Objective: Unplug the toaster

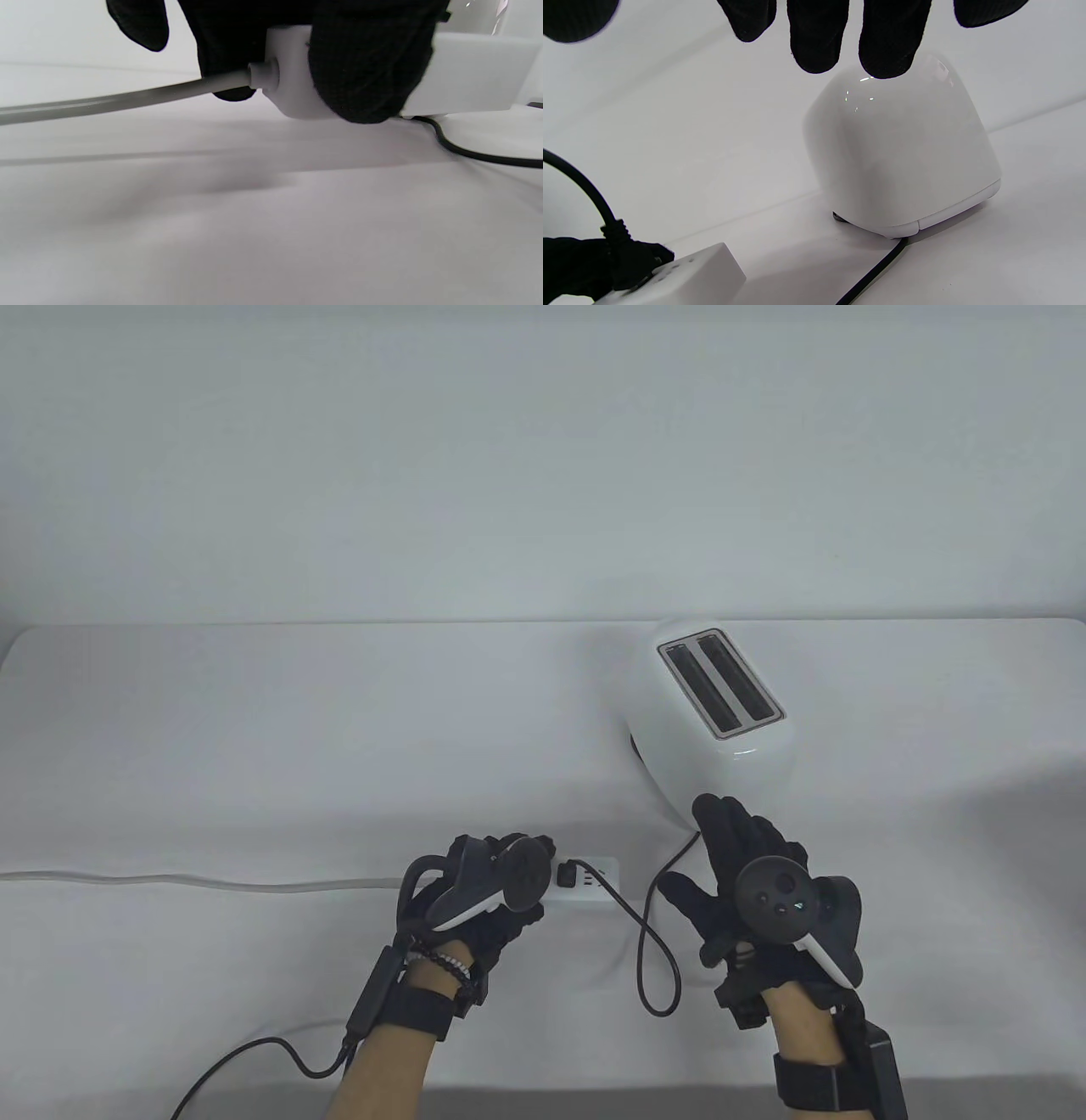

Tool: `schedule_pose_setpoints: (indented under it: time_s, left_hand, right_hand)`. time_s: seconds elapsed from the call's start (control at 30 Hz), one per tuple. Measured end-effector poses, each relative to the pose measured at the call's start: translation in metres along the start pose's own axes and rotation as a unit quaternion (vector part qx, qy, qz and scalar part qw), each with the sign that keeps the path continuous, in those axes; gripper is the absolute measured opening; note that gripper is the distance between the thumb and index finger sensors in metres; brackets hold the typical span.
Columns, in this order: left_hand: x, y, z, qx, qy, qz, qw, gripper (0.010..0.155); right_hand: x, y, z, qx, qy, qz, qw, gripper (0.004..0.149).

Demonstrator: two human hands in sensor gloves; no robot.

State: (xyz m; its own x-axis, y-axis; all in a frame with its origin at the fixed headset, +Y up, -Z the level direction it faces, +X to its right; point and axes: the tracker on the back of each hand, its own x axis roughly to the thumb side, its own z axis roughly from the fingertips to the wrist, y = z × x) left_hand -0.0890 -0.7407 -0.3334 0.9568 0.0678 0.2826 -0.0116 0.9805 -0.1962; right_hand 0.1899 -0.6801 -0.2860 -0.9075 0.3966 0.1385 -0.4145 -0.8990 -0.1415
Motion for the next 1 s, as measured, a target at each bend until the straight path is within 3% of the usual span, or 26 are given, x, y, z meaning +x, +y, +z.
schedule_pose_setpoints:
  time_s: [0.47,0.67,0.8,1.0]
  left_hand:
    - [0.003,-0.025,-0.012,-0.023,0.038,-0.007,0.999,0.082]
    - [0.004,-0.026,-0.012,-0.031,0.044,-0.017,0.998,0.082]
    - [0.004,-0.027,-0.012,-0.032,0.046,-0.011,0.998,0.082]
    - [0.004,-0.028,-0.011,-0.029,0.044,-0.017,0.998,0.082]
  right_hand:
    - [0.005,0.006,0.000,0.016,-0.009,0.020,1.000,0.093]
    - [0.033,0.000,0.005,-0.011,-0.072,-0.002,0.997,0.084]
    - [0.076,0.000,-0.003,0.020,-0.119,0.092,0.988,0.072]
    - [0.118,0.013,-0.025,0.087,-0.107,0.241,0.961,0.063]
